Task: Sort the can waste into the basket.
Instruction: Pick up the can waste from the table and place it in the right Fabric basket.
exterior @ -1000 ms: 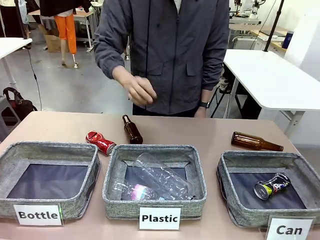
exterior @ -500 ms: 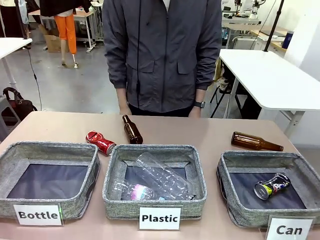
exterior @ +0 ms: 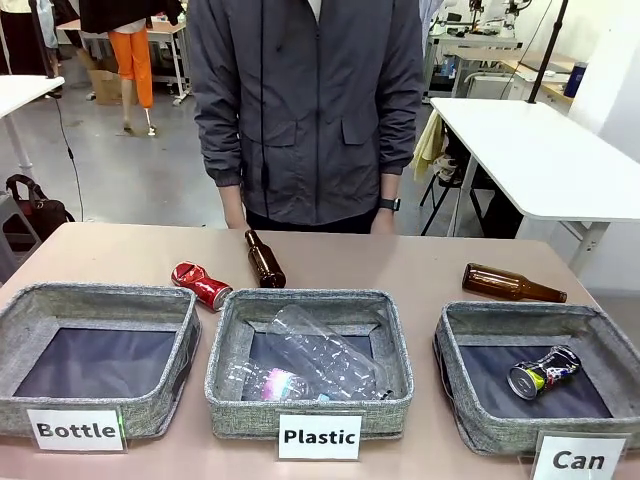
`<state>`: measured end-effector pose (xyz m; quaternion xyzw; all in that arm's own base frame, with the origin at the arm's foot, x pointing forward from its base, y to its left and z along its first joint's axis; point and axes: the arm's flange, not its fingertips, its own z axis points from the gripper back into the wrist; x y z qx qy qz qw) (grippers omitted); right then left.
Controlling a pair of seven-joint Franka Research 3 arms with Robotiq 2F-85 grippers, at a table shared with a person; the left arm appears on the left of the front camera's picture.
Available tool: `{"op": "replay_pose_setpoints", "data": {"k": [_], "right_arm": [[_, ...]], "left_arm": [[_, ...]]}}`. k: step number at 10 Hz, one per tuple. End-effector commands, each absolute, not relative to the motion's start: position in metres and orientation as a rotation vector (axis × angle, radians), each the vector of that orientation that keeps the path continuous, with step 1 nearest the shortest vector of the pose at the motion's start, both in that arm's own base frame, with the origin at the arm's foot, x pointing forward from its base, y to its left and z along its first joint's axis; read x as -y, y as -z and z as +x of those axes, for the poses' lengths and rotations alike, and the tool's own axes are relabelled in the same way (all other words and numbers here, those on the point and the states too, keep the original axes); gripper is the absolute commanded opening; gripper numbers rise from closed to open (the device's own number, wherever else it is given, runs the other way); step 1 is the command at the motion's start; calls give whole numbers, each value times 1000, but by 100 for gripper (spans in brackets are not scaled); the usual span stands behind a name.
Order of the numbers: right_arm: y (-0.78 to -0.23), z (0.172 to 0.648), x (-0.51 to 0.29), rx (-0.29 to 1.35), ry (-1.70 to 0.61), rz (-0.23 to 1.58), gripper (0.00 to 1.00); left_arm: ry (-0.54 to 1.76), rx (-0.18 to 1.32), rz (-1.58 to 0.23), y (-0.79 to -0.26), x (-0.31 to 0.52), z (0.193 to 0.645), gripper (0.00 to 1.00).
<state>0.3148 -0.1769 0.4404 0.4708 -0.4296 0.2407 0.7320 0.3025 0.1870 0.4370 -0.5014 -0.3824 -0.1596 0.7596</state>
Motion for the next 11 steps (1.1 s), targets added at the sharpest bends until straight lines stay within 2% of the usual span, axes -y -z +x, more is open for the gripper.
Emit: {"op": "replay_pose_setpoints", "data": {"k": [1, 2, 4, 6, 8, 9, 10, 11], "right_arm": [[-444, 316, 176, 971, -522, 1046, 100], [-444, 316, 176, 971, -522, 1046, 100], [-444, 316, 176, 971, -522, 1046, 100], [-444, 316, 176, 971, -522, 1046, 100], [-444, 316, 176, 971, -522, 1046, 100], [-444, 316, 176, 971, -522, 1046, 100], [-444, 316, 176, 971, -522, 1046, 100], [-444, 316, 176, 971, -522, 1046, 100]], "left_arm": [[616, 783, -969, -478, -140, 340, 100], [767, 721, -896, -493, -108, 352, 100], [1088, 600, -629, -504, -31, 367, 100], [1370, 442, -243, -487, 29, 377, 100], [1510, 491, 59, -456, 69, 368, 100], [1512, 601, -17, -452, 82, 361, 100], [1417, 401, -265, -481, 70, 377, 100], [1417, 401, -265, -481, 70, 377, 100]]}}
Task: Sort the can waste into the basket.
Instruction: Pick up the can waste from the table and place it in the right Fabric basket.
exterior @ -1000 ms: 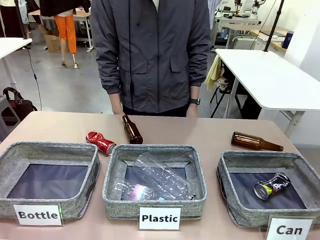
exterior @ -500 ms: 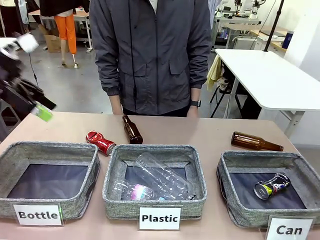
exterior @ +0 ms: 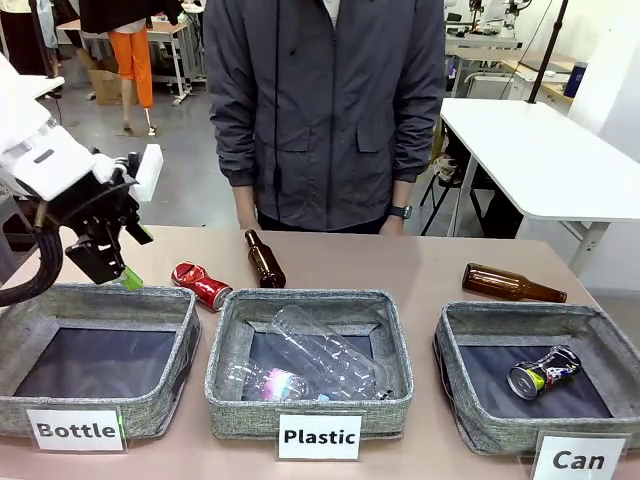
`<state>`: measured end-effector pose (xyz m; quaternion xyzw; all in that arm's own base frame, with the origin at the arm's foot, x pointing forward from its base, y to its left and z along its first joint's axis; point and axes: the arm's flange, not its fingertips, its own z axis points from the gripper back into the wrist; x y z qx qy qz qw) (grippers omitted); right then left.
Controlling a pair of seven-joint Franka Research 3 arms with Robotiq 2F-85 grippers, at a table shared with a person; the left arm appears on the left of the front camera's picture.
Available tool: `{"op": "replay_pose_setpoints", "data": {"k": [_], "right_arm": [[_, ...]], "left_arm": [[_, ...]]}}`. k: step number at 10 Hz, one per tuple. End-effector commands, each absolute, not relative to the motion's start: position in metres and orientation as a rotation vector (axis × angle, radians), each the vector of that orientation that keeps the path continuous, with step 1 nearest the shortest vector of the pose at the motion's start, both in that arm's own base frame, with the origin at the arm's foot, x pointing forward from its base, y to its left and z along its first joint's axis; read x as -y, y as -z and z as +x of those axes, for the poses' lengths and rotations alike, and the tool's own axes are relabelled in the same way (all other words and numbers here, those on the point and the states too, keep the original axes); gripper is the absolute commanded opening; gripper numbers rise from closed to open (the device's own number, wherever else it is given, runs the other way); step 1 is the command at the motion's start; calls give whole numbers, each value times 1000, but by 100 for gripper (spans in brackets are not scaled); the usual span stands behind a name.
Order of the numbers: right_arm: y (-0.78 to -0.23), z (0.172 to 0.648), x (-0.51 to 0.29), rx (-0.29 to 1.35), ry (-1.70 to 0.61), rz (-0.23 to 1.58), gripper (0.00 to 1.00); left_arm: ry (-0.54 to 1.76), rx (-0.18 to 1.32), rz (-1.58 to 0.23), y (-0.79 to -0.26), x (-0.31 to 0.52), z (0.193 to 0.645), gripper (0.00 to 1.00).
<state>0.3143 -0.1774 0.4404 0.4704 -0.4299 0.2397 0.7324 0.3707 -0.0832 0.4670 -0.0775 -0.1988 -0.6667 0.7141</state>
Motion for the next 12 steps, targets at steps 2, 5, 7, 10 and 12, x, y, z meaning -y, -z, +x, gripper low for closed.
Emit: {"op": "replay_pose_setpoints", "data": {"k": [2, 5, 7, 10, 12], "right_arm": [[-444, 316, 176, 971, -522, 1046, 100], [-444, 316, 176, 971, -522, 1046, 100], [-444, 316, 176, 971, -522, 1046, 100], [-444, 316, 176, 971, -522, 1046, 100], [-444, 316, 176, 971, -522, 1046, 100]], "left_arm": [[1417, 401, -265, -481, 70, 377, 100], [1482, 543, -170, -493, 64, 409, 100], [1704, 479, -149, -510, 71, 435, 100], [1668, 447, -95, -504, 79, 466, 100], [1359, 659, -170, -536, -72, 419, 100]]}}
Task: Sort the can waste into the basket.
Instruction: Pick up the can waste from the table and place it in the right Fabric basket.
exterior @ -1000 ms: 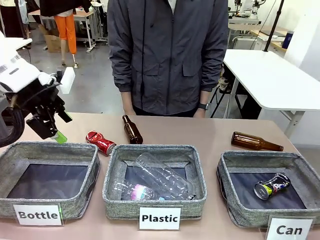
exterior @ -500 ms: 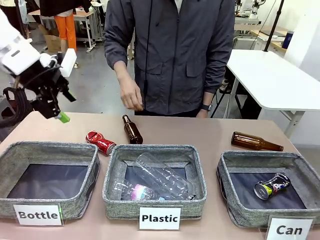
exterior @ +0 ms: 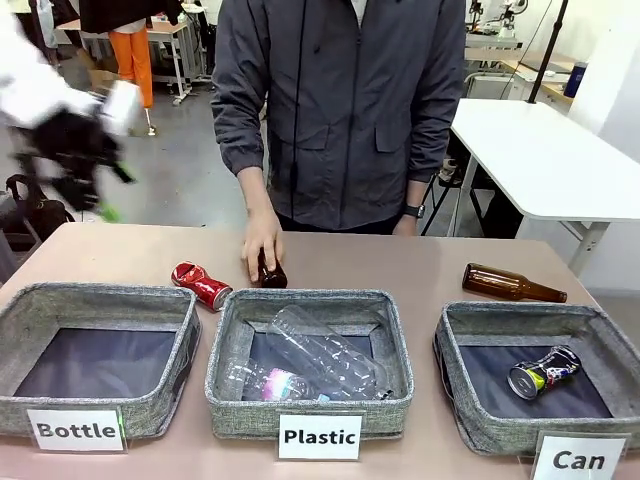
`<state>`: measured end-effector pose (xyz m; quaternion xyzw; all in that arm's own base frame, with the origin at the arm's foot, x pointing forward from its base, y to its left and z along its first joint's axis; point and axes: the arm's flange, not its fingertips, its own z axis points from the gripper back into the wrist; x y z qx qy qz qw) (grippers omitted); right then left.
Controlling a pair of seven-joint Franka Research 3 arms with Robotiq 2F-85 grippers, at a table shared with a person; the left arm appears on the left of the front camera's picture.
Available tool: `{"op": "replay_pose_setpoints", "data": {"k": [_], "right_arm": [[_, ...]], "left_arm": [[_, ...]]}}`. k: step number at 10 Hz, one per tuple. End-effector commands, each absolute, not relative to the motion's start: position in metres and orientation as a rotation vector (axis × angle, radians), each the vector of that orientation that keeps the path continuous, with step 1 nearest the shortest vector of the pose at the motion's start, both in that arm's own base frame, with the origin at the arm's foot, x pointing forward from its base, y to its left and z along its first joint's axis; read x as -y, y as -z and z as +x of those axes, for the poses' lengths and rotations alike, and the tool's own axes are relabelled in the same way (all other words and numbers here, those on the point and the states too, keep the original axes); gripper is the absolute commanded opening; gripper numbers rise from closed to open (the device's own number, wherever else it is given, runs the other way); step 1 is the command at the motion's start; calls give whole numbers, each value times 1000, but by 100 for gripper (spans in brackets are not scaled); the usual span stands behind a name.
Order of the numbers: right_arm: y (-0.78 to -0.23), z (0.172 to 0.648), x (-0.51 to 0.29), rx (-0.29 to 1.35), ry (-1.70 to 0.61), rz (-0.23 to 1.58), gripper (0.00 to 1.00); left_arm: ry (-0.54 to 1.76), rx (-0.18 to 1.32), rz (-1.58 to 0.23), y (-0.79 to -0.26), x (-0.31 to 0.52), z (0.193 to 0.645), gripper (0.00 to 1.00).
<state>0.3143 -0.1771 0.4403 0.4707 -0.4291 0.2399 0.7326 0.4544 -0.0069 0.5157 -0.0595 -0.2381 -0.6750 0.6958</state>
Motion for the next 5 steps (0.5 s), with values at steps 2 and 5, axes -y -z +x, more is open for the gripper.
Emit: {"op": "replay_pose_setpoints", "data": {"k": [2, 5], "right_arm": [[-444, 316, 176, 971, -522, 1046, 100], [-444, 316, 176, 971, -522, 1046, 100]], "left_arm": [[1229, 713, -170, -530, -142, 358, 100], [1055, 808, -321, -483, -193, 329, 100]]}}
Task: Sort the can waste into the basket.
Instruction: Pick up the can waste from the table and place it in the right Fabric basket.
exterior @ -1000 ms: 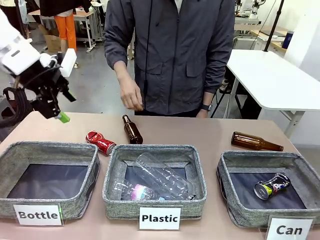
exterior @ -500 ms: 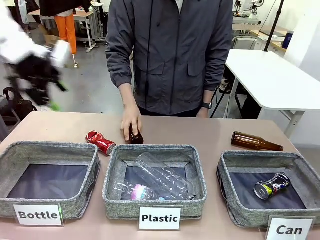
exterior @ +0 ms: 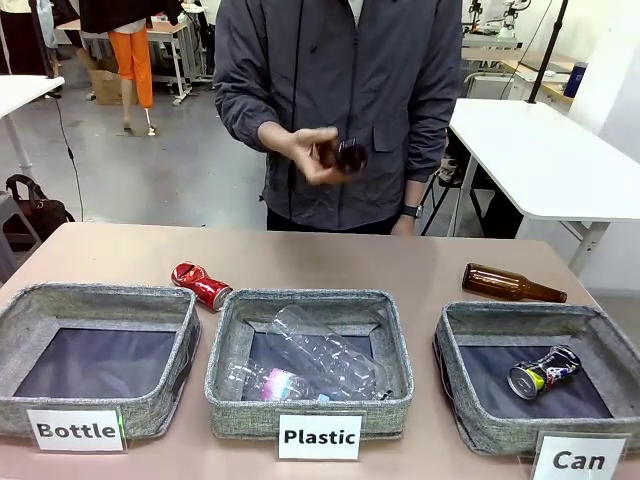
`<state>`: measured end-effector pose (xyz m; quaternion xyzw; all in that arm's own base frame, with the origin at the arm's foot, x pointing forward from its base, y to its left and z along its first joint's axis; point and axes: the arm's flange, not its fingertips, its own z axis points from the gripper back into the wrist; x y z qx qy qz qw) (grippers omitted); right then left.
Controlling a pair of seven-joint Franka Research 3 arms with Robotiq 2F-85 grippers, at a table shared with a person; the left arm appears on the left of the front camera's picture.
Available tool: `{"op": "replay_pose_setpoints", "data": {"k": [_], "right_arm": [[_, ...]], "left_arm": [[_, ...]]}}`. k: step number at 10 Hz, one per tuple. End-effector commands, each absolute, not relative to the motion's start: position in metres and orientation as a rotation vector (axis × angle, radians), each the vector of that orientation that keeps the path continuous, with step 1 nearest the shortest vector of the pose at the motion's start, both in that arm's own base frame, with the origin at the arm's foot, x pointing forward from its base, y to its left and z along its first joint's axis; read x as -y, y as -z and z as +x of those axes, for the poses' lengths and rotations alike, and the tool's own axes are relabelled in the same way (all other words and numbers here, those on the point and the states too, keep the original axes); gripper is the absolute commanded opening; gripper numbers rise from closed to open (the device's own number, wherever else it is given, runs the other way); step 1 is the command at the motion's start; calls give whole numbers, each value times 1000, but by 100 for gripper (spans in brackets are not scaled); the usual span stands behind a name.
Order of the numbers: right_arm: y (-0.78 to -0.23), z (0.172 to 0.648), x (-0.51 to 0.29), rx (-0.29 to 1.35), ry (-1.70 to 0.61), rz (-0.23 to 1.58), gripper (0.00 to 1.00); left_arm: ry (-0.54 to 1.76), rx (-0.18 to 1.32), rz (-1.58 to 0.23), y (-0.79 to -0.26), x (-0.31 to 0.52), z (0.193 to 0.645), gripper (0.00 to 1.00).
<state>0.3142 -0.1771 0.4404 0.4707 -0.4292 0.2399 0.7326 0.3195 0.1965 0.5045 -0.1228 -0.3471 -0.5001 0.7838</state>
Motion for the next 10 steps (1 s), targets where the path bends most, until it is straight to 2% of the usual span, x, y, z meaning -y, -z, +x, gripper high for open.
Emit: {"op": "replay_pose_setpoints", "data": {"k": [1, 3, 6, 7, 10], "right_arm": [[-444, 316, 176, 971, -522, 1046, 100], [-444, 316, 176, 971, -522, 1046, 100], [-444, 316, 176, 971, -522, 1046, 100], [-444, 316, 176, 971, -522, 1046, 100], [-444, 316, 176, 971, -522, 1046, 100]], "left_arm": [[1002, 846, -379, -468, -205, 327, 100], [1028, 877, -406, -467, -197, 331, 100], [1035, 775, -383, -476, -178, 355, 100], [1031, 830, -390, -470, -184, 338, 100], [1031, 830, -390, -470, -184, 338, 100]]}}
